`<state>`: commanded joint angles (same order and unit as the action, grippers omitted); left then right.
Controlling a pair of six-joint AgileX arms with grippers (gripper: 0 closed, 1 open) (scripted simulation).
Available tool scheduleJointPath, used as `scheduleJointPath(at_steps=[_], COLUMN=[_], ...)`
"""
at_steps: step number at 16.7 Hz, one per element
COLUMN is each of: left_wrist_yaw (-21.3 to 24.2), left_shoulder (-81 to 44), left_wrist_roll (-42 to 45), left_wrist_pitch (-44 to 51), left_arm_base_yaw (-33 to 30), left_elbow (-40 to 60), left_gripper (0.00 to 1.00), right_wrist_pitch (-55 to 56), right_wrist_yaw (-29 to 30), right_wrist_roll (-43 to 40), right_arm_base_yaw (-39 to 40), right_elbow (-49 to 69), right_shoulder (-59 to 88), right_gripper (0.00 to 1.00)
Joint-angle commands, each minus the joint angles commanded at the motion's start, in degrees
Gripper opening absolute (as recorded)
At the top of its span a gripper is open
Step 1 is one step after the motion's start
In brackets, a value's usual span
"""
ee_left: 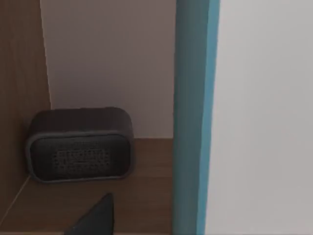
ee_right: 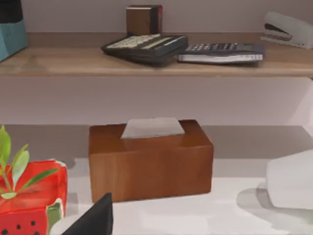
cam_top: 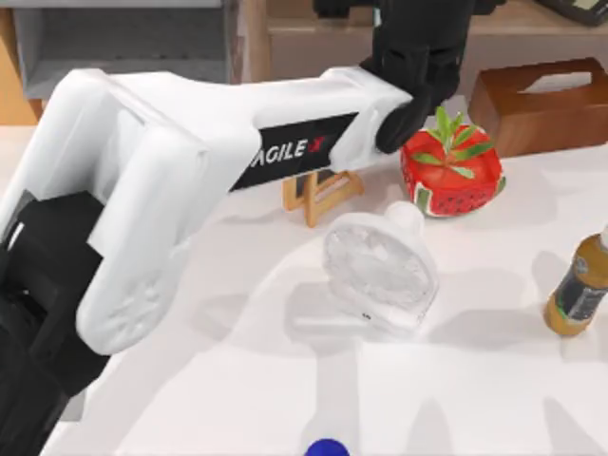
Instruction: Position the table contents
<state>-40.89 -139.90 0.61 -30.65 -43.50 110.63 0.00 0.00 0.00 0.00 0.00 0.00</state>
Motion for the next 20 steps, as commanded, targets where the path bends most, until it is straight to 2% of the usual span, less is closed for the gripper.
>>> scheduleJointPath(at_steps=[12, 20], left_wrist_yaw=[0.0, 0.0], left_shoulder=[0.0, 0.0], left_wrist_roll=[0.0, 0.0], left_wrist_pitch=[0.0, 0.0], left_arm_base_yaw=[0.0, 0.0], left_elbow=[0.0, 0.0], left_gripper=[0.02, 0.0], right_wrist_pitch=[0.0, 0.0], right_wrist_yaw=[0.0, 0.0], right_wrist_roll=[0.0, 0.0], right_arm_base_yaw=[0.0, 0.0], right_elbow=[0.0, 0.0], right_shoulder=[0.0, 0.0], right_gripper=[1.0, 1.0])
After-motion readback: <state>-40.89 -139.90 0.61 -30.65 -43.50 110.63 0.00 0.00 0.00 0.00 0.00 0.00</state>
